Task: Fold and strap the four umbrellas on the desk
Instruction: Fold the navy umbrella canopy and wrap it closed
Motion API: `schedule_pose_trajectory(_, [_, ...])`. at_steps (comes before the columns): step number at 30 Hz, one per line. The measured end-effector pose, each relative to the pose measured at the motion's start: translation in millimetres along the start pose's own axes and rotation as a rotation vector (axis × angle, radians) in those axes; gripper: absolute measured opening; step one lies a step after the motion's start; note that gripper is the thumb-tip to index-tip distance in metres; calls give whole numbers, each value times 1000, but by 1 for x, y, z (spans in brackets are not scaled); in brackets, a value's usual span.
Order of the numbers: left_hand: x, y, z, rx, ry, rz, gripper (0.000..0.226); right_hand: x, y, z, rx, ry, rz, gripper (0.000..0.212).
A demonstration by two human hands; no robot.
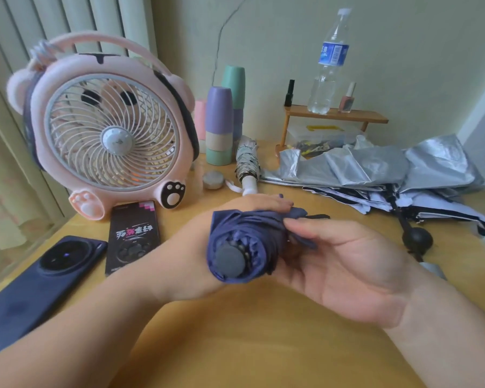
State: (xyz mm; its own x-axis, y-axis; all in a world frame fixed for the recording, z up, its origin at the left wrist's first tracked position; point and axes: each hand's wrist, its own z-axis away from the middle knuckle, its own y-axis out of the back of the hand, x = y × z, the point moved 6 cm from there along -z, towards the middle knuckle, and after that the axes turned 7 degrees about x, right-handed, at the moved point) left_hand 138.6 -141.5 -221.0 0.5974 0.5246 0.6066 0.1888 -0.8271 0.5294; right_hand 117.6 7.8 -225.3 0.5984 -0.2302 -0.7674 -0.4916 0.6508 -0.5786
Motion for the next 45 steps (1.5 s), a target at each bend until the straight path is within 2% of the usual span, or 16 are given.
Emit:
schedule_pose_trajectory(1, [7,5,-2,54,-51,-19,33,-1,-2,3,-34,-12,50,20])
schedule_pose_trajectory(3, [35,11,-10,137,-146,110,30,-8,-7,11,-81,34,115,14])
schedule_pose_trajectory(5, [63,9,-20,190,-132,289,34,-16,-14,21,-133,72,89,17])
schedule_pose_trajectory(9, [79,7,-37,366,-57,436,19,-28,-24,38,-256,22,0,19])
schedule_pose_trajectory(11, [76,-1,-49,307,105,586,17,-31,-18,37,-258,6,14,21])
schedule_pose_trajectory(13, [63,-13,-53,202,322,769,22,-37,-6,33,-155,68,131,32])
schedule_pose_trajectory(15, [49,-27,-50,85,458,891,30,-46,7,30,37,242,374,41])
schedule_pose_trajectory(18, [41,-44,-45,-10,584,981,39,-60,14,31,219,593,672,23])
schedule_pose_trajectory(21, [33,-53,-42,-59,725,1122,33,-62,12,33,139,759,663,14])
schedule_pose_trajectory(24, [26,-52,-46,-50,866,1171,29,-54,10,38,-12,721,726,29])
schedule_pose_trajectory(27, [19,-47,-47,-56,870,1038,65,-50,13,36,40,695,891,36])
schedule_pose_trajectory(29, [17,-52,-38,-176,912,1050,50,-51,12,36,85,760,1038,31])
schedule_pose_trajectory(32, [20,-55,-26,-388,870,1057,26,-54,-2,43,29,1025,1363,18])
schedule_pose_trajectory(35, [15,-56,-21,-486,842,1088,18,-53,-9,48,34,1169,1605,3])
schedule_pose_trajectory(42, [7,-54,-8,-647,870,1123,25,-48,-11,44,-25,1151,1750,8])
schedule_pose_trajectory(45, [3,-53,-3,-623,878,1180,32,-45,-14,43,-57,1128,1735,7])
